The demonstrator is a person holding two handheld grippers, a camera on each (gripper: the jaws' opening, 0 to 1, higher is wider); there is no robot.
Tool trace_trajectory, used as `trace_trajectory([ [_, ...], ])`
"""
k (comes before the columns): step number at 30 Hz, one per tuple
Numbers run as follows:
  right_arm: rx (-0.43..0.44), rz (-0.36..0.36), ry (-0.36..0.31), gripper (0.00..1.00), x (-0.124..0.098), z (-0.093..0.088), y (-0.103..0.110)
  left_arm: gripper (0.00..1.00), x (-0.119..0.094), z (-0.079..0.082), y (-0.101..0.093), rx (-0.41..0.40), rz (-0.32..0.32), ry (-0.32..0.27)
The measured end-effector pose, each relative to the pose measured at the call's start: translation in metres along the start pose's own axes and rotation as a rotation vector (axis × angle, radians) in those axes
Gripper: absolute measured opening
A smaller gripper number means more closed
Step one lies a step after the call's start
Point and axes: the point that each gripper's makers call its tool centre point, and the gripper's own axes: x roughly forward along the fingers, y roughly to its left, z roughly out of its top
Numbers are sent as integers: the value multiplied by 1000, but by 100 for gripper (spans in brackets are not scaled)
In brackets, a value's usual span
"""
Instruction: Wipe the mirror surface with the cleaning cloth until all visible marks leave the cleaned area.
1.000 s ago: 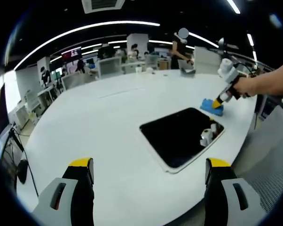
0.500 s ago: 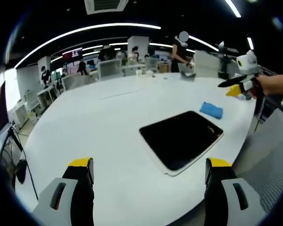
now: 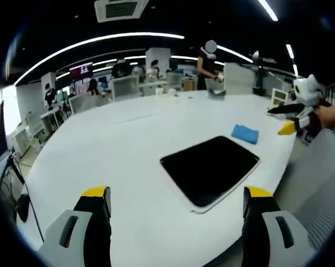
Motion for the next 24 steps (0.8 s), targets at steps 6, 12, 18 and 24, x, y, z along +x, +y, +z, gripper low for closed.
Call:
trace_trajectory([
  [6, 89, -11, 9, 100, -4, -22, 6, 99, 1, 0, 1, 25, 8, 1],
  [12, 97, -23, -4, 100, 0, -12, 2, 99, 0, -4, 6, 28, 25, 23],
  [18, 104, -67, -16, 100, -4, -11, -6, 99, -3, 2, 4, -15, 22, 9],
  [24, 108, -71, 8, 100, -2, -18, -10, 99, 0, 5, 1, -86, 1, -9],
])
